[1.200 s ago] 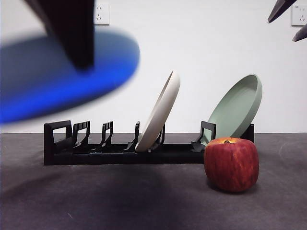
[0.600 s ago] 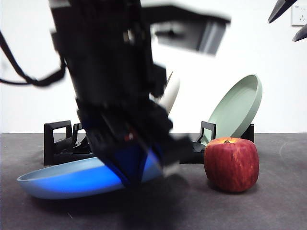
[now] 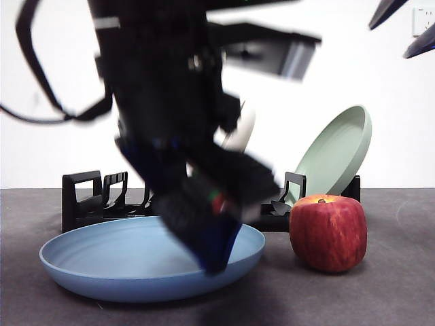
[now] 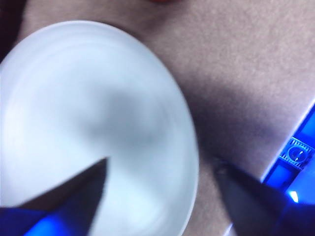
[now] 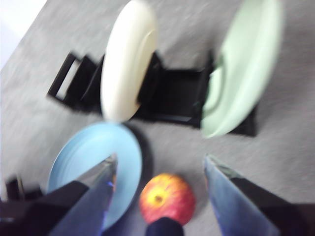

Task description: Take the blue plate from the plate rack,put the plate on the table,take the apple from the table,put the apple in the plate

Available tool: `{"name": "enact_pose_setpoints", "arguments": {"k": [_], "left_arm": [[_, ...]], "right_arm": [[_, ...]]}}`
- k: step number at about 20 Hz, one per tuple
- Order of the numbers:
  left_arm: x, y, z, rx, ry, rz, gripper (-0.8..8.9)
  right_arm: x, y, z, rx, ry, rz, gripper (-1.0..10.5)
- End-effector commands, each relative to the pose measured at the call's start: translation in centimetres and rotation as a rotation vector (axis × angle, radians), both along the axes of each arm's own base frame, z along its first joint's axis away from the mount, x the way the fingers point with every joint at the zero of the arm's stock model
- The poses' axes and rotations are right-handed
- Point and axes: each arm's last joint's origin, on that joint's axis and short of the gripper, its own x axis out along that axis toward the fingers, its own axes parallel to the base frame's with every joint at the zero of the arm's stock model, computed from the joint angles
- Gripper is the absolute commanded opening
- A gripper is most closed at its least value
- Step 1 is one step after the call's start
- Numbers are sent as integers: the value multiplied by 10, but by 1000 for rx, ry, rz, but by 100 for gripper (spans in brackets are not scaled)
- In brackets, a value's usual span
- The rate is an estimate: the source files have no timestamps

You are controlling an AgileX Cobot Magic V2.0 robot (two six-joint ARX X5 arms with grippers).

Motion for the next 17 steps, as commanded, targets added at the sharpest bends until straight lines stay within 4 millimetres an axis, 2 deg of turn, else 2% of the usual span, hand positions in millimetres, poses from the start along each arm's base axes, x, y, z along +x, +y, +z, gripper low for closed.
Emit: {"name": "enact_pose_setpoints", "arguments": {"k": [1,3,5,8,10,13,17], "left_arm": [[3,-1,41,-137,-52,32,500],[8,5,78,-246,-98,52,499],[18,19,116,-335,-145,97,499],[38,56,169,-427,-237,184,499],[47,86,198,-502,-275,241,499],[53,134,228,-616,-327,327,499],[41,185,246,-675,-410,447,499]], "right_arm": [[-1,12,-3,-25,24,71,429],[1,24,-9,-65,49,108,447],[4,36,-17,-138,60,125,449],[10,57,-31,-228,99,155,519],[14,71,-42,-309,119,169,519],[22,88,-62,-416,153,196,519],[40,104,-94,-473,225,229,518]]}}
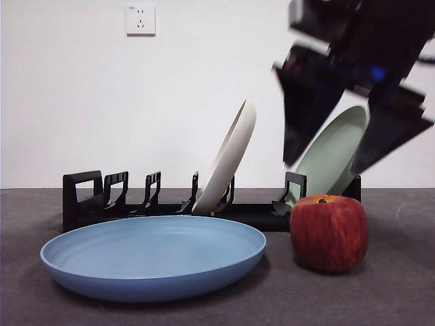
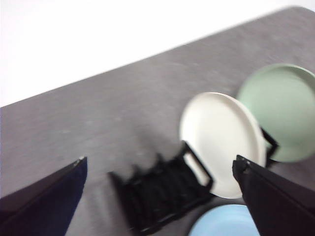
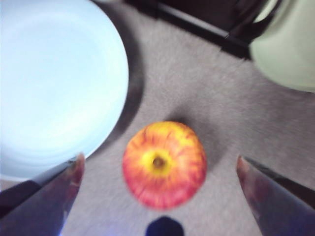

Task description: Take the blue plate from the plate rack,put the plate on the table,take the apple from the table,put the apple in the plate

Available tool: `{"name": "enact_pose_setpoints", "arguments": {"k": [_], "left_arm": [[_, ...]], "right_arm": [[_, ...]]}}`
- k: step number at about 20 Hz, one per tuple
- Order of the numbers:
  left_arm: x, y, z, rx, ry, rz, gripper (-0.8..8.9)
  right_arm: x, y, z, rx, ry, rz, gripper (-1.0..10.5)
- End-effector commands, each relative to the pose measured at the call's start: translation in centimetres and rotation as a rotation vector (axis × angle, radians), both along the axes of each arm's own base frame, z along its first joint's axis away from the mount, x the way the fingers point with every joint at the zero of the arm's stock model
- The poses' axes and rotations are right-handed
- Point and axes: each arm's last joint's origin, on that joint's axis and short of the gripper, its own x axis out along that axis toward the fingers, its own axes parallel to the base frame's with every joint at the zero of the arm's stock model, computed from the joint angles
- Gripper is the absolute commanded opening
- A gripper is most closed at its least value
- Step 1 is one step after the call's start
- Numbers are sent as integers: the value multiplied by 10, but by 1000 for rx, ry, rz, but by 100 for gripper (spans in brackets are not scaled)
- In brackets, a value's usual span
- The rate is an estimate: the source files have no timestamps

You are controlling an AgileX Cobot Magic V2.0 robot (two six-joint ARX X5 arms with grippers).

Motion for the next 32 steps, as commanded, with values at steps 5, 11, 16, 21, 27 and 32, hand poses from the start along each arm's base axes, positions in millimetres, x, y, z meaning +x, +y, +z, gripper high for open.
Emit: {"name": "enact_pose_setpoints", "arguments": {"k": [5,11,16,21,27,32], "left_arm": [[-31,44,15,-32,-61,116,499],[-46,52,13,-17,-32,121,499],[-46,52,12,-7,-14,121,499],[-46,52,12,-6,-14,122,499],[-46,52,12,11,-18,114,499],[-47,52,11,31,-11,107,499]], "right_arm": [[23,16,-49,-89,114,15,504],[26,19,-66,-121,167,12,19],[24,20,-56,-93,145,3,-11],[17,45,-26,-9,62,47,-11],[5,92,-10,161,-21,200,-12],[13,127,-21,146,-1,249,-12]]}}
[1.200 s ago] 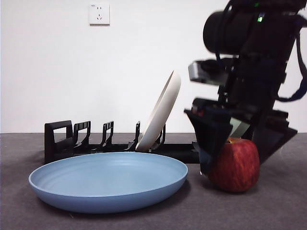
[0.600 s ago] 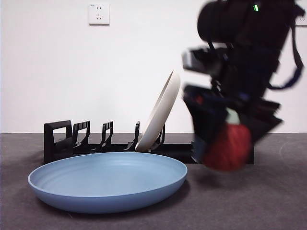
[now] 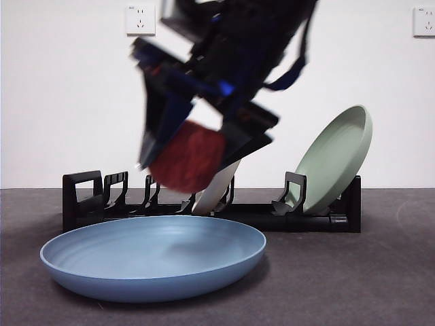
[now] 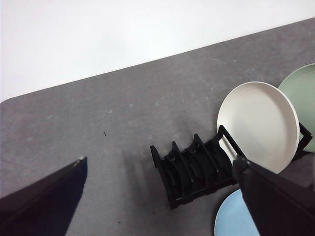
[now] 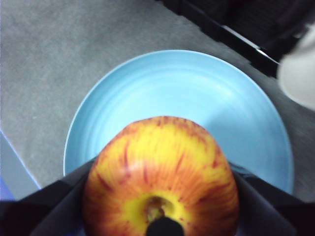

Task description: Take the blue plate from the plate rack,put the plate on the table,take the apple from the table,put the apple in the plate

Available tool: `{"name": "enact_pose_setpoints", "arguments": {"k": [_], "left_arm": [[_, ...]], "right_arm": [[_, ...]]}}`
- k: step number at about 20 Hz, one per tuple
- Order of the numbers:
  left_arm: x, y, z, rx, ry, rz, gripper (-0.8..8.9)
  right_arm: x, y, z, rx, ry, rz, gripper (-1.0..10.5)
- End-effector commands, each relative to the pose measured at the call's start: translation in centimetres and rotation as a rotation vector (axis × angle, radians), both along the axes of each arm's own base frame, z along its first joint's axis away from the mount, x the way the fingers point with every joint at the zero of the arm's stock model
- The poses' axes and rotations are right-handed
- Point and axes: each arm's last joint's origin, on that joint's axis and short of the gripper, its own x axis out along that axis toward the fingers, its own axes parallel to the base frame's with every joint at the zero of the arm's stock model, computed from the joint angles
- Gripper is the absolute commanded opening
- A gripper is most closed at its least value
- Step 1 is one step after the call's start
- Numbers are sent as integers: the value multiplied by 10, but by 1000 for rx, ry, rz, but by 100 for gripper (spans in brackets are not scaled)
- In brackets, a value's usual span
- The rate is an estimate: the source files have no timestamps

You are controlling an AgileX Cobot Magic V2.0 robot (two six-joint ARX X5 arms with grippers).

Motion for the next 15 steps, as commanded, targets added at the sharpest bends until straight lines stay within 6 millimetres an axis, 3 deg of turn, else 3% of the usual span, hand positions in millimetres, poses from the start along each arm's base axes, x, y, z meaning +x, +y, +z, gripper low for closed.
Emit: {"name": "enact_pose_setpoints", "arguments": {"k": [1,4,10,12,15], "left_arm": [[-1,1,-1,23,0,-7,499],[-2,1,-3,36,21,-9,499],[-4,2,-6,51,53,-9,499],[-4,2,-6,51,53,-9,499],[-4,2,-6,54,59,-9,499]], "right_arm": [[8,16,-13,-20,23,6,-12],[20,34,-36,-67,56,12,-12],[21,37,-63,-150,112,27,-3],[20,38,-63,-152,116,35,116],[19,38,-63,-154,121,32,453]]}}
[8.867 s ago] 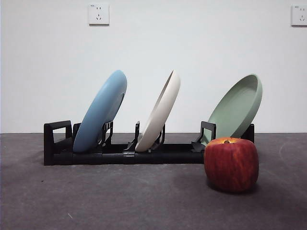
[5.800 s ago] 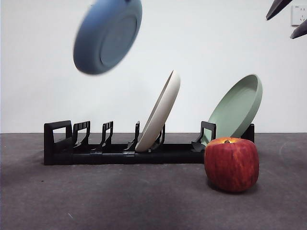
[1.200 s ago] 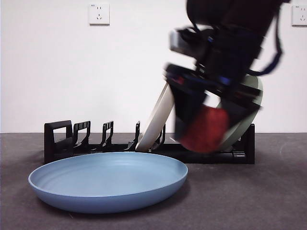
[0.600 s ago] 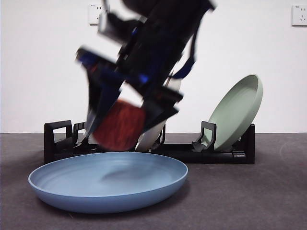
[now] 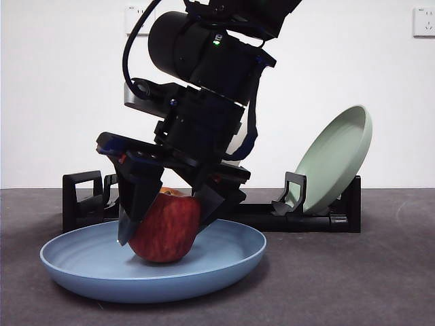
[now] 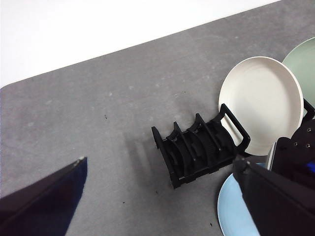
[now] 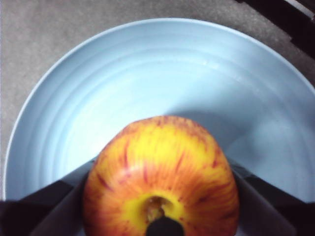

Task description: Take the blue plate from the plate rack,put the plate on the table,take the apple from the table,put the apple in the plate

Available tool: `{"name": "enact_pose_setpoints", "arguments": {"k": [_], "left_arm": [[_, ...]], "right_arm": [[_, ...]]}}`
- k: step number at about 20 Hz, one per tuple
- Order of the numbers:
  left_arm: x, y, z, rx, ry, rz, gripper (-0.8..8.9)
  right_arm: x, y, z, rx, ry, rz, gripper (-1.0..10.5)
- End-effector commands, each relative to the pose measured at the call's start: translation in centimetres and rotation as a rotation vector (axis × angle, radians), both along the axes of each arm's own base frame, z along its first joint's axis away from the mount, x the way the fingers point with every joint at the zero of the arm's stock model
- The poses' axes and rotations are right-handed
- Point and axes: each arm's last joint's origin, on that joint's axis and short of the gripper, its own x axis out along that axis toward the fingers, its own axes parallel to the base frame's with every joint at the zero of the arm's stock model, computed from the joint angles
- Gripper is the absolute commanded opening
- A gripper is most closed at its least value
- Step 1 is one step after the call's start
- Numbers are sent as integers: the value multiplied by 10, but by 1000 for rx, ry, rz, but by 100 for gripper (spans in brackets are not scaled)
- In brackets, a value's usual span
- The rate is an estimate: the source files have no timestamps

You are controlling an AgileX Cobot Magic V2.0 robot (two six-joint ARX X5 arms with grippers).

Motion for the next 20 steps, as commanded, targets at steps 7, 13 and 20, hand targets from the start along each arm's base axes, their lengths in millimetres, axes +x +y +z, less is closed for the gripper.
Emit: {"name": "enact_pose_setpoints", "arguments": {"k": [7,13,20], "left_arm": [[-1,0,0,-5,5,-26,499],[3,-9,-3,-102,68,-224,498],[29,-27,-11,-177,151,-386,478]], "right_arm": [[-9,-7,31,39,-28,3,504],[-34,-51,119,136,-165,-35,501],[-73,-134,191,104,-371,-179,499]]}}
